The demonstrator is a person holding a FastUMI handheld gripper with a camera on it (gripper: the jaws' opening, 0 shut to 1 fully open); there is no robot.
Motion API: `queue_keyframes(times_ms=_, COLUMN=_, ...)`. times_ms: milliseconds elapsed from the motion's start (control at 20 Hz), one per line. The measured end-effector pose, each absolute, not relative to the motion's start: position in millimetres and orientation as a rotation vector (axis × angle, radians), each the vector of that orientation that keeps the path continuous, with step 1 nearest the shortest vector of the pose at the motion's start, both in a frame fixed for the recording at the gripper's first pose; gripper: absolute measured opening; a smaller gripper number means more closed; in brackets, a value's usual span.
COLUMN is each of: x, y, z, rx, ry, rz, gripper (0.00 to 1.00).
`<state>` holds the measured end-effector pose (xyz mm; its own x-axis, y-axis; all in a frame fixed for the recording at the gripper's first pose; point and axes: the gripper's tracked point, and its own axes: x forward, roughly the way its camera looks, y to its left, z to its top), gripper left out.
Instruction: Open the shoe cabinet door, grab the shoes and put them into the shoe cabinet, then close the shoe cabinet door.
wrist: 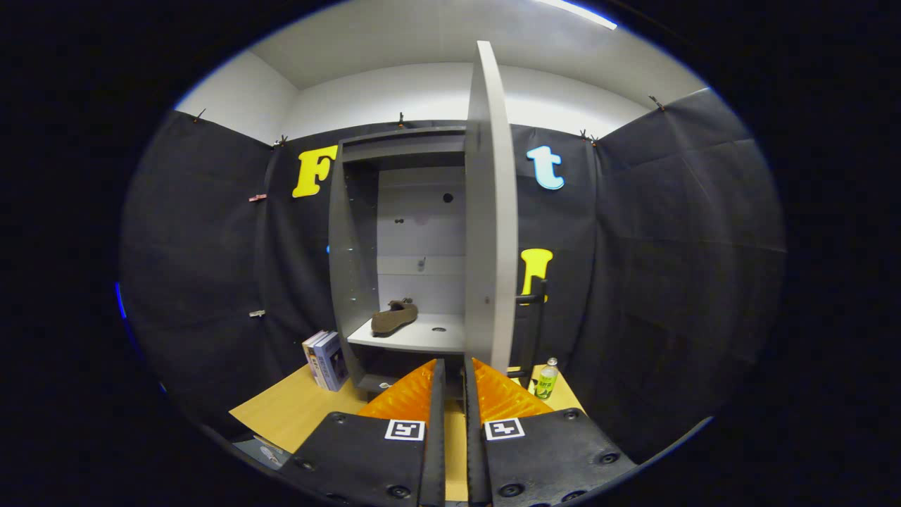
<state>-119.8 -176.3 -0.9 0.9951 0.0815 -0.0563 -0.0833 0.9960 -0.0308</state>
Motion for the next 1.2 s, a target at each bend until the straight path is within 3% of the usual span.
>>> queue_keyframes(times_ms=500, x=-84, y=-86, z=-107, rx=-0.052, ry=0.298, rz=0.212, gripper=0.17)
queue_keyframes(times_ms=1200, x=-24, y=0, z=-359, rx=-0.013, ry=0.789, rz=0.102, gripper=0.17)
